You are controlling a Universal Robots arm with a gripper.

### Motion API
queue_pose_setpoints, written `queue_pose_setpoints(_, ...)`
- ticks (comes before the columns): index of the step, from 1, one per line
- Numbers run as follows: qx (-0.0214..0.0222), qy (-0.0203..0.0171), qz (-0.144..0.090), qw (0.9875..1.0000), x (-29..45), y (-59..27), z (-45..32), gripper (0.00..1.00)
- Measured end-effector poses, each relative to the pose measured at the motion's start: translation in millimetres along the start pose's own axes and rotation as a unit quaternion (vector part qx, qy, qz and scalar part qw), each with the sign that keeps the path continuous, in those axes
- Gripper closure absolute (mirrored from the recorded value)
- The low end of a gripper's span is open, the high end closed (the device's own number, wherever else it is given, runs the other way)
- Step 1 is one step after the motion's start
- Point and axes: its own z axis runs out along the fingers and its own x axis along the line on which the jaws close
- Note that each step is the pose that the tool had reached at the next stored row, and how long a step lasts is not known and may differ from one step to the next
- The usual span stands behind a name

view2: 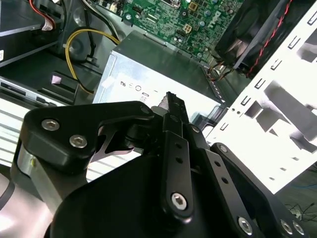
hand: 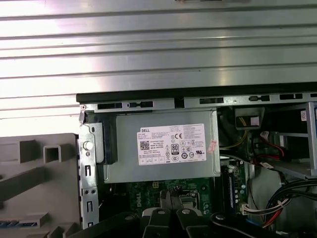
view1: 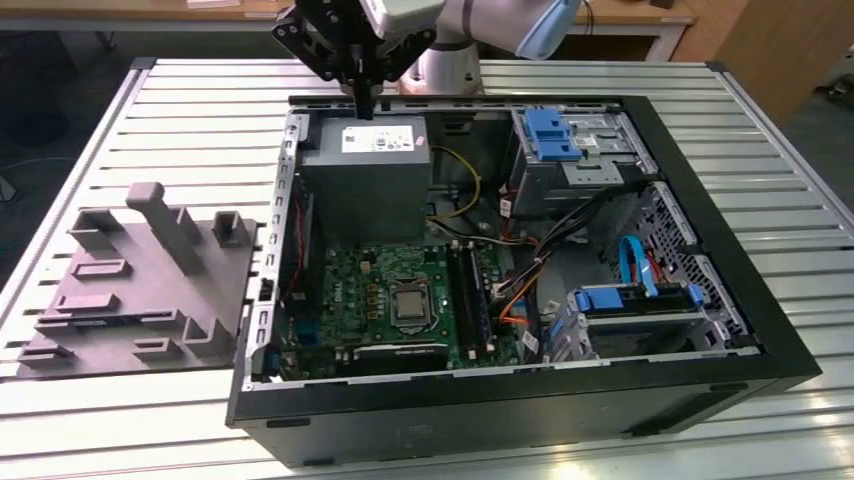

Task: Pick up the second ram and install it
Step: 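Reach for the second ram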

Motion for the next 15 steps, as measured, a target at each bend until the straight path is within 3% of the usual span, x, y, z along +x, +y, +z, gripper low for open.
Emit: queue_pose_setpoints(15, 0.0000, -0.0001, 0.000, 1.0000, 18.8, -1.4, -0.1, 0.90)
